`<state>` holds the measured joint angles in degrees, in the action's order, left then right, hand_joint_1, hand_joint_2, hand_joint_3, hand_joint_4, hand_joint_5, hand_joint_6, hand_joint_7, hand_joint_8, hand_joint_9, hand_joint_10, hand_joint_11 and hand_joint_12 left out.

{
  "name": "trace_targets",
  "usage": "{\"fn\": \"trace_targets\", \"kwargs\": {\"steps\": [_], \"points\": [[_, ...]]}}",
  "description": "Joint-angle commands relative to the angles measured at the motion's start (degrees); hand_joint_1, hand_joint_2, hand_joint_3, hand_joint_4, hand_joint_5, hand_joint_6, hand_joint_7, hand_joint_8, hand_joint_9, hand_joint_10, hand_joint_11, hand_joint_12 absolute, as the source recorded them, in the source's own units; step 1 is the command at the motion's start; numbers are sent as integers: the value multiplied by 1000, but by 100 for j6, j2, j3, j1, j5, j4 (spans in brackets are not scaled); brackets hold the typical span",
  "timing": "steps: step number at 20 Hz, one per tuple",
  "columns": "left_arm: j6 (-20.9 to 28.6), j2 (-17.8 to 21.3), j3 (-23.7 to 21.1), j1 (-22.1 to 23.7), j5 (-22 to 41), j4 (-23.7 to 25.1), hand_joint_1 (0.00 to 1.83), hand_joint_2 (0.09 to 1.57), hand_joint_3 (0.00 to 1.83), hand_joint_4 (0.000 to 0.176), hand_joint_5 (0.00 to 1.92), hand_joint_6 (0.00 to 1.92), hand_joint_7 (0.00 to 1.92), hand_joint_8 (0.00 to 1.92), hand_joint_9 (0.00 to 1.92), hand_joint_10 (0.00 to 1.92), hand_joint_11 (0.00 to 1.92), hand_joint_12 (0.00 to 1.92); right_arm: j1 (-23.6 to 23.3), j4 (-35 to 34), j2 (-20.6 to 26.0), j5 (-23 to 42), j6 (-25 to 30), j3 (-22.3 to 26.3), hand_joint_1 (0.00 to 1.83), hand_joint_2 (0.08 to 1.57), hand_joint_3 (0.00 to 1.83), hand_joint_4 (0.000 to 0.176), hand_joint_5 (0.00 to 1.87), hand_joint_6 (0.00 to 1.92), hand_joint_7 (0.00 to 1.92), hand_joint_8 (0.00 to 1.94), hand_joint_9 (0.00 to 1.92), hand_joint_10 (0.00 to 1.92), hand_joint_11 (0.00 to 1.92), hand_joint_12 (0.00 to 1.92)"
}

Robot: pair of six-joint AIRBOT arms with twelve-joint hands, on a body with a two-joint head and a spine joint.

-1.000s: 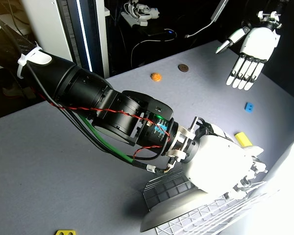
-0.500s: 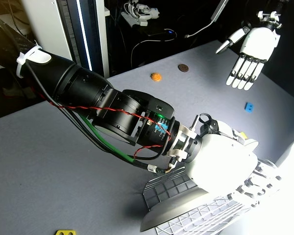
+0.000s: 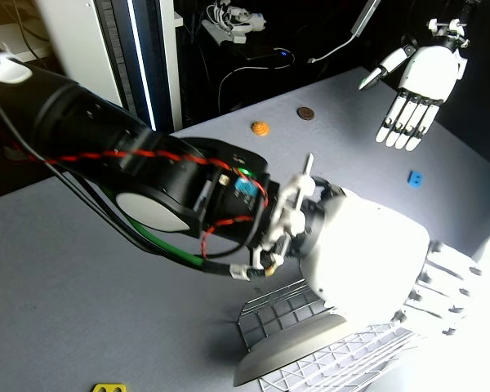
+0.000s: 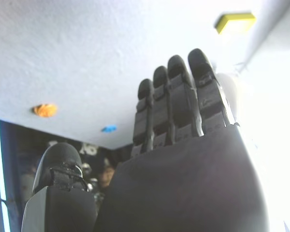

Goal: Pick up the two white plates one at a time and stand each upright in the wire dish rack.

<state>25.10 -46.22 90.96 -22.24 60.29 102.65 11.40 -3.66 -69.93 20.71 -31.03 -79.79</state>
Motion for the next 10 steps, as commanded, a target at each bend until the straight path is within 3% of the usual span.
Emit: {"fn": "trace_targets", "kwargs": {"steps": [1,3,4,5,7,8,10], "points": [[-27,40,1,97,170,-360,0,1124,2,0,191,0,229,0,212,0,0,461,-86,12,141,652,-158,104,957,1223,0,0,235,94,259,152,227,186,0,837],[-73,40,-10,174,184,-362,0,1121,0,0,206,2,245,2,222,2,0,512,-84,18,459,655,-759,497,975,1209,0,0,303,61,330,61,278,112,0,891],[-84,39,-13,228,207,-363,0,1124,1,0,202,0,234,1,210,1,0,490,-79,18,618,662,-915,660,851,1234,8,0,182,16,237,14,215,62,0,773],[-96,39,-26,322,256,-363,0,1127,2,0,206,2,237,3,215,4,0,484,-71,19,828,694,-1155,899,658,1283,21,0,153,4,165,7,143,20,0,511],[-204,48,-106,482,326,-363,0,1126,1,0,217,3,259,6,240,7,0,542,-33,169,1201,788,-1480,1262,551,1278,2,0,78,1,54,2,43,2,0,160],[-230,65,-166,525,350,-362,0,1124,0,0,217,1,258,2,241,4,0,540,46,368,1414,871,-1556,1465,540,1233,0,0,36,0,12,0,8,0,0,127],[-263,90,-278,569,378,-361,0,1127,1,0,210,1,249,3,233,2,0,505,225,809,1775,1022,-1863,1832,283,1232,0,0,0,0,0,0,0,0,0,7]]}}
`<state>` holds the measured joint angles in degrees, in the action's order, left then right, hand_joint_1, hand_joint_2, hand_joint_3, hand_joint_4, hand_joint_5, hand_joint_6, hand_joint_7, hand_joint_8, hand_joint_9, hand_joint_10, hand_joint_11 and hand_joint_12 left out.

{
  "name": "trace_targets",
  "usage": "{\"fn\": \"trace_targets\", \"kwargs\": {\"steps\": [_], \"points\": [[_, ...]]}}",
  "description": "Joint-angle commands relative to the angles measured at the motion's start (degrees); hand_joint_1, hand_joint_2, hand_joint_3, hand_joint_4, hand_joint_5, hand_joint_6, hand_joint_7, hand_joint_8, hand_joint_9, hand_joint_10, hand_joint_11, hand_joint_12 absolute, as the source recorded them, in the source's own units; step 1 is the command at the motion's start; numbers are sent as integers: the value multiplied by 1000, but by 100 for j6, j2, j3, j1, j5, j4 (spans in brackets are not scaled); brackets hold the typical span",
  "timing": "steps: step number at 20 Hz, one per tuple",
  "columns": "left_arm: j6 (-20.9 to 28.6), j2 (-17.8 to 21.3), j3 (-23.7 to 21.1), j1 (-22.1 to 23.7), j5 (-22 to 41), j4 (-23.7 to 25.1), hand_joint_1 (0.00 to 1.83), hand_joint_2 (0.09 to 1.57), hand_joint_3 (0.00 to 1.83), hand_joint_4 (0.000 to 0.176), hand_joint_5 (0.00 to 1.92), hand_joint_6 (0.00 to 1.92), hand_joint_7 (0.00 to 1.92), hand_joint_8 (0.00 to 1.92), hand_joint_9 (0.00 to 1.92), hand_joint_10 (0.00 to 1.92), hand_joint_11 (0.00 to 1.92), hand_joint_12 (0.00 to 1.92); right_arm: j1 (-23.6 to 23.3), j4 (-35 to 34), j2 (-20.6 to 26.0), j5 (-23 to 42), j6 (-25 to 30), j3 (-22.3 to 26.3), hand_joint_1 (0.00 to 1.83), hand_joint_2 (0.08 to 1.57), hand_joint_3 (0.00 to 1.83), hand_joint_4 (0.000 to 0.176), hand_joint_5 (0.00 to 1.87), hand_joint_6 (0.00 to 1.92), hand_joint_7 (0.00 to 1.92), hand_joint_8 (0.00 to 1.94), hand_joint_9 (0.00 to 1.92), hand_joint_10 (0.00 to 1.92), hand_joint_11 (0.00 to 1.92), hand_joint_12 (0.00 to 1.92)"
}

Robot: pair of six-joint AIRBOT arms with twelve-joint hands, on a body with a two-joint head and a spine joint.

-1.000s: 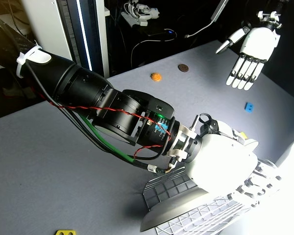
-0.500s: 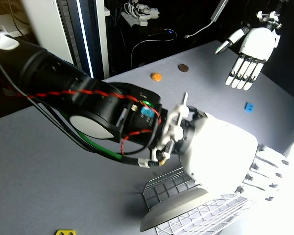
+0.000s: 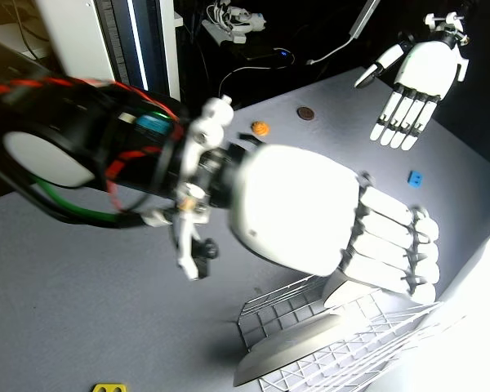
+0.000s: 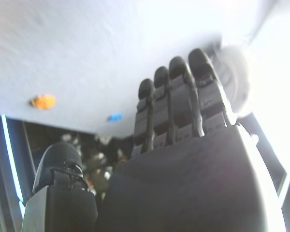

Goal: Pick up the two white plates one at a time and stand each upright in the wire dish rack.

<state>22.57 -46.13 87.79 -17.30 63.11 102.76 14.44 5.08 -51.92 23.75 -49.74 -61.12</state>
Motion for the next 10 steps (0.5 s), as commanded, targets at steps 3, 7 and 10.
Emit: {"fn": "trace_targets", "kwargs": {"steps": [3,7,10], "points": [[-42,113,-144,161,113,-326,0,1131,2,0,204,3,239,2,219,1,0,483,93,497,418,830,-127,421,10,1170,0,0,0,0,0,0,0,0,0,0],[-188,160,-301,193,196,-223,0,1123,0,0,196,0,230,1,218,1,0,486,113,898,635,946,-174,765,0,1131,0,0,0,0,0,0,0,0,0,0],[-148,159,-307,215,196,-226,0,1141,5,0,175,6,190,5,169,5,0,351,304,1456,638,1212,-176,881,0,1173,0,0,0,0,0,0,0,0,0,0]]}}
